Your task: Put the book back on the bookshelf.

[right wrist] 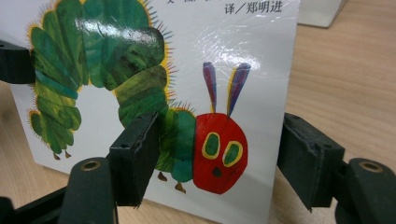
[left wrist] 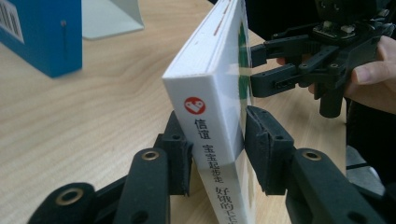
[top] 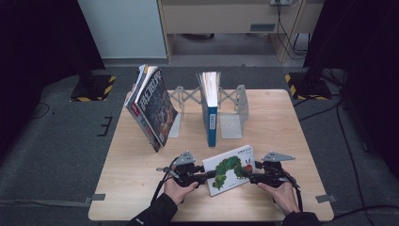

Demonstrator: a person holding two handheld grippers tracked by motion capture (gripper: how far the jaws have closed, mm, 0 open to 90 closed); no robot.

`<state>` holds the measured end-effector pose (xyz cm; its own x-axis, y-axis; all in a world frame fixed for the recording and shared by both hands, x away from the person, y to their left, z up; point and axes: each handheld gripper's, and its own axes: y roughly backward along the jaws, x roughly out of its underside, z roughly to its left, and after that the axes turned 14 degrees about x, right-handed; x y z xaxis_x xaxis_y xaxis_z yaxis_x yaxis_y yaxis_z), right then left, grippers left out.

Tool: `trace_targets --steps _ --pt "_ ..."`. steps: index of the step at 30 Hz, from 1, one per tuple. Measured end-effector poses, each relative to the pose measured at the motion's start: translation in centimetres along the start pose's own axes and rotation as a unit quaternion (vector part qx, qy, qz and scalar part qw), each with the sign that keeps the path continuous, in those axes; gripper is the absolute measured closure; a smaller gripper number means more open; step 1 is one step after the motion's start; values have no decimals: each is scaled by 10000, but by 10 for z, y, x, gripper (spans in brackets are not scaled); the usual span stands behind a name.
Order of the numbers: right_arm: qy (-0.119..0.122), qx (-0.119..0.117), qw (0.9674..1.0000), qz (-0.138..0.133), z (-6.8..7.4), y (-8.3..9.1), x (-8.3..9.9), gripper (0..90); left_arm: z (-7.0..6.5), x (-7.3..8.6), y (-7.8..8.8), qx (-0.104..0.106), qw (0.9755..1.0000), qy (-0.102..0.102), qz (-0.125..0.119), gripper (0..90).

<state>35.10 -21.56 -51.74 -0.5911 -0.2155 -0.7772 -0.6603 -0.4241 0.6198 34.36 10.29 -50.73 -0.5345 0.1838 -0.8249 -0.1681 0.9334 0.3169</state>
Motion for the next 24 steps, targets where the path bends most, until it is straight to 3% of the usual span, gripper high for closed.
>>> trace_targets --steps 6,10,15,24 --pt "169 15 9998 -42 0 0 2 327 0 6 -1 43 10000 -80 2 612" --pt "170 25 9999 -10 1 0 2 324 1 9 -6 144 9999 -13 60 595" --pt "245 -2 9997 -21 1 0 2 325 -1 12 -12 217 9995 -69 236 605" --pt "229 -46 9997 8 2 0 3 326 -1 19 -18 282 9986 17 445 586"
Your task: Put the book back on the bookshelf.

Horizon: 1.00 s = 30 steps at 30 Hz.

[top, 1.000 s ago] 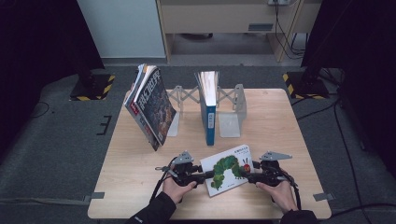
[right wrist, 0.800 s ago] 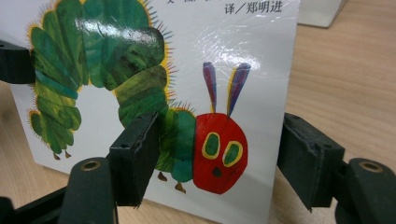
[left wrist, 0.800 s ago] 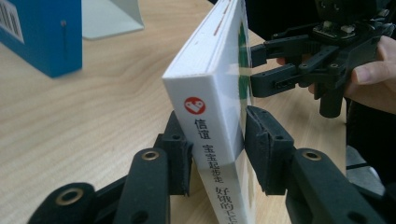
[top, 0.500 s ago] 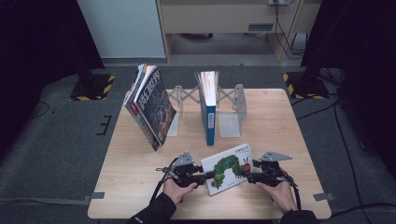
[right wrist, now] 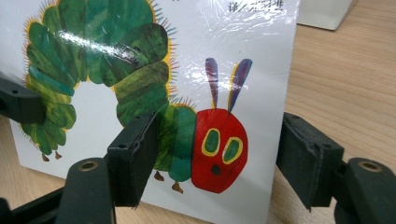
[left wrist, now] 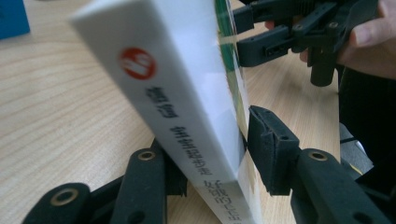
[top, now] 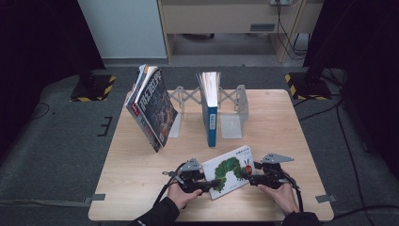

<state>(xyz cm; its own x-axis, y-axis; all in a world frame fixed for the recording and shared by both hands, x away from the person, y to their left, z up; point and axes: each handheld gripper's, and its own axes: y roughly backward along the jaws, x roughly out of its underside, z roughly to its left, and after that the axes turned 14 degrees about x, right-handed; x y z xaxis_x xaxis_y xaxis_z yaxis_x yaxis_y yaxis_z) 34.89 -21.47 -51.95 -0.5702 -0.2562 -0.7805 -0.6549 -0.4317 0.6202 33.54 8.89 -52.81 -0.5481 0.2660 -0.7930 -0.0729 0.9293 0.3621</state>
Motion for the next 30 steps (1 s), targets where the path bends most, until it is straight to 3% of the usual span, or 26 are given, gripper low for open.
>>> trace_targets --steps 5,12,19,30 --pt "-37 -9 10000 20 0 0 0 325 2 0 -2 83 9999 139 -4 596" --pt "-14 -79 10000 -41 -1 2 -1 322 -2 -3 -1 293 9988 383 17 691" --pt "-229 -22 9991 -357 -7 8 -3 337 -3 -6 2 287 9989 369 37 740" --pt "-36 741 9971 -193 -23 16 -2 307 -9 -13 8 240 9989 402 -90 745"
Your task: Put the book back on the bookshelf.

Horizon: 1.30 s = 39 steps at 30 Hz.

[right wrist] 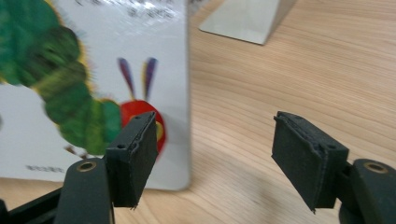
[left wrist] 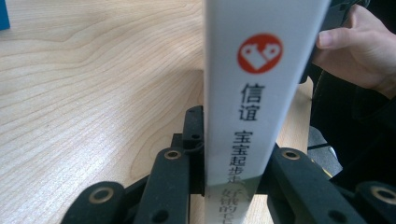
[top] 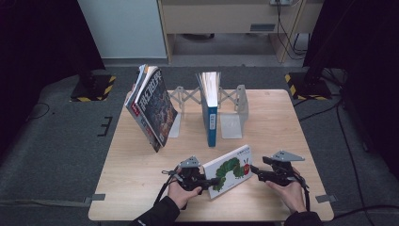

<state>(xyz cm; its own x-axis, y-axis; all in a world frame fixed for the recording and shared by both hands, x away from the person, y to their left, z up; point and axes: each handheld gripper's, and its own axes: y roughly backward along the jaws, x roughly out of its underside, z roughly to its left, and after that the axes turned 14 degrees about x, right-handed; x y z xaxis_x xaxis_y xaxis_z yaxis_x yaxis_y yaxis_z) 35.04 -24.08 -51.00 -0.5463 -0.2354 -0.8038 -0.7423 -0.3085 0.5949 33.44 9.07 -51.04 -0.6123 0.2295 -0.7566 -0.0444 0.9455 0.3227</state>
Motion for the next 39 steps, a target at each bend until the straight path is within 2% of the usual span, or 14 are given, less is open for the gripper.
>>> trace_targets --steps 6,11,14,19,26,29,31,34,39 --pt "77 318 9994 111 -9 0 2 288 -5 -4 2 -76 9999 -87 4 747" --pt "129 709 9965 415 -20 0 8 252 -6 -6 4 -127 9996 -226 74 746" --pt "61 666 9960 594 -25 -2 13 234 -6 -4 3 -154 9992 -342 169 744" --pt "-44 528 9979 372 -21 -1 10 278 -6 0 -2 -243 9974 -608 306 742" --pt "93 399 9980 478 -12 -6 10 290 -6 5 -8 -284 9964 -704 389 737" --pt "108 234 9990 359 -7 -7 9 291 -6 6 -9 -303 9957 -790 364 735" --pt "11 55 9997 235 -4 -7 7 296 -6 6 -9 -307 9955 -822 350 731" --pt "26 77 9998 199 -3 -6 6 297 -6 7 -10 -311 9951 -876 327 728" --pt "-92 266 9996 85 -6 -6 5 293 -7 7 -11 -314 9950 -889 327 731"
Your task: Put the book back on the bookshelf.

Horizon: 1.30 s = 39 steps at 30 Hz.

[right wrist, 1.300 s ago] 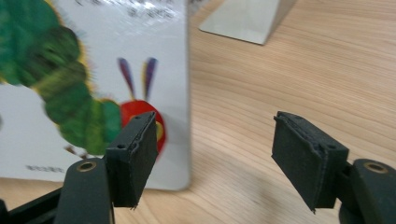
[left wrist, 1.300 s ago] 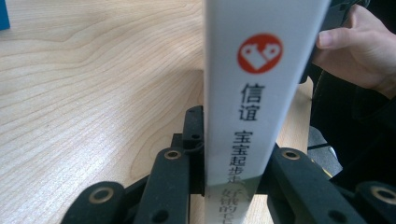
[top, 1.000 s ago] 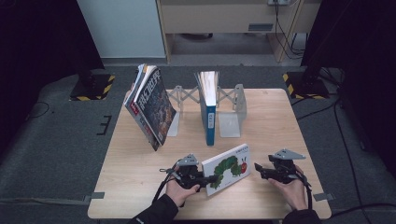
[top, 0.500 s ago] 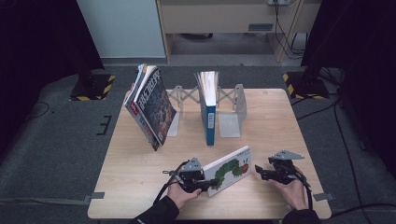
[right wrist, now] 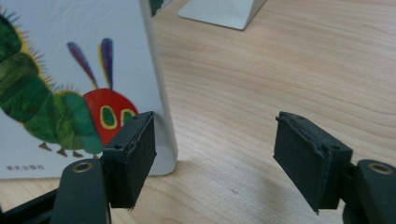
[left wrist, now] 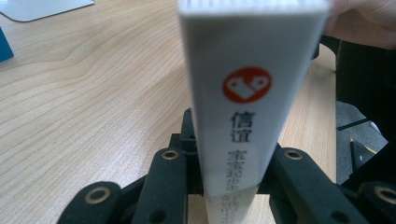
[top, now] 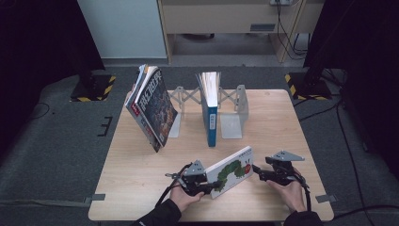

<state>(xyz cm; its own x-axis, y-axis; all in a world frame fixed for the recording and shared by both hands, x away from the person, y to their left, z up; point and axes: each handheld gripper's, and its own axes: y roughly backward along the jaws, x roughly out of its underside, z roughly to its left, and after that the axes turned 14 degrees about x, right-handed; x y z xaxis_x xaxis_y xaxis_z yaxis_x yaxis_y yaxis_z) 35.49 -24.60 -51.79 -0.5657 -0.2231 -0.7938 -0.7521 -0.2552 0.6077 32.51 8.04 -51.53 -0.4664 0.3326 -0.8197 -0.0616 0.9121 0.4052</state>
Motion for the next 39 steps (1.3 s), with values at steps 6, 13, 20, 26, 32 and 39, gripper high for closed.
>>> trace_targets --steps 6,13,20,26,32,39 --pt "-148 245 9996 -29 -6 -1 0 295 -1 0 0 0 10000 -31 27 733" --pt "-104 -22 9999 -14 -3 -3 1 307 1 1 -2 -102 9999 -67 23 687" --pt "83 -91 9999 54 3 -5 0 296 -1 0 -6 4 9999 141 -57 720" --pt "-49 105 9999 63 -9 -1 2 287 2 -2 0 -27 9993 342 -143 743" --pt "255 393 9972 582 -20 -4 9 226 2 -8 7 5 9984 493 -287 747" --pt "397 523 9949 762 -23 -6 13 188 2 -16 19 -15 9972 557 -499 748"
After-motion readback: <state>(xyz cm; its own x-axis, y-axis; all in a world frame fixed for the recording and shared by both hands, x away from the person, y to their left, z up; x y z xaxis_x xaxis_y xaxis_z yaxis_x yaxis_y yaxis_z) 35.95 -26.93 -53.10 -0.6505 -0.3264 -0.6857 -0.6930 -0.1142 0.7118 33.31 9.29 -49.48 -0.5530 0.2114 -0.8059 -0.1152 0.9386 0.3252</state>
